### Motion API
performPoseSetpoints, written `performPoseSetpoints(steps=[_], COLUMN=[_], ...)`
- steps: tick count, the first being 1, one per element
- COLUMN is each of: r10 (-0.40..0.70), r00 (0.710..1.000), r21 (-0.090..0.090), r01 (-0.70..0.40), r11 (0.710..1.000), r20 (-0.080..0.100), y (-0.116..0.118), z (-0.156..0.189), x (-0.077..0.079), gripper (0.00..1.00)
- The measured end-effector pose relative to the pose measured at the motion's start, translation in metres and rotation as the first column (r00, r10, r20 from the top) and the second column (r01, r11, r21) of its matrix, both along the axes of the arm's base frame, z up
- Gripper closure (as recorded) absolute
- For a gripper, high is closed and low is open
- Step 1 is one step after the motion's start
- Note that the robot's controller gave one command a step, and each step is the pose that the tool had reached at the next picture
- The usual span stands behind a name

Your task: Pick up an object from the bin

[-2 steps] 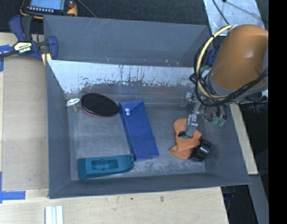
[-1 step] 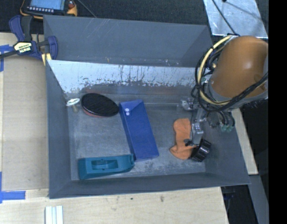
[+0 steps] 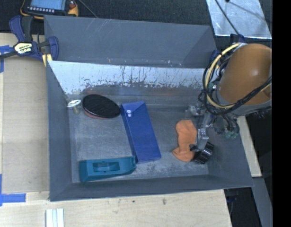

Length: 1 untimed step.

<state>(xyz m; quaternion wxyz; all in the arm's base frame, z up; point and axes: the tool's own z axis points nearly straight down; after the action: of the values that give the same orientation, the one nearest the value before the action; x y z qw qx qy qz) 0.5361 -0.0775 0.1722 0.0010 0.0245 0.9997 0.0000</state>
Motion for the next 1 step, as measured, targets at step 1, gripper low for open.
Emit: performPoseSetpoints(steps=[1], r10=[-0.248], r00=[0.969], r21=[-0.001], r01=[0.248], r11=[0.969], r20=[-0.002], y=[-0.0019], z=[-0.0038], x=[-0.0081], gripper=[0.00])
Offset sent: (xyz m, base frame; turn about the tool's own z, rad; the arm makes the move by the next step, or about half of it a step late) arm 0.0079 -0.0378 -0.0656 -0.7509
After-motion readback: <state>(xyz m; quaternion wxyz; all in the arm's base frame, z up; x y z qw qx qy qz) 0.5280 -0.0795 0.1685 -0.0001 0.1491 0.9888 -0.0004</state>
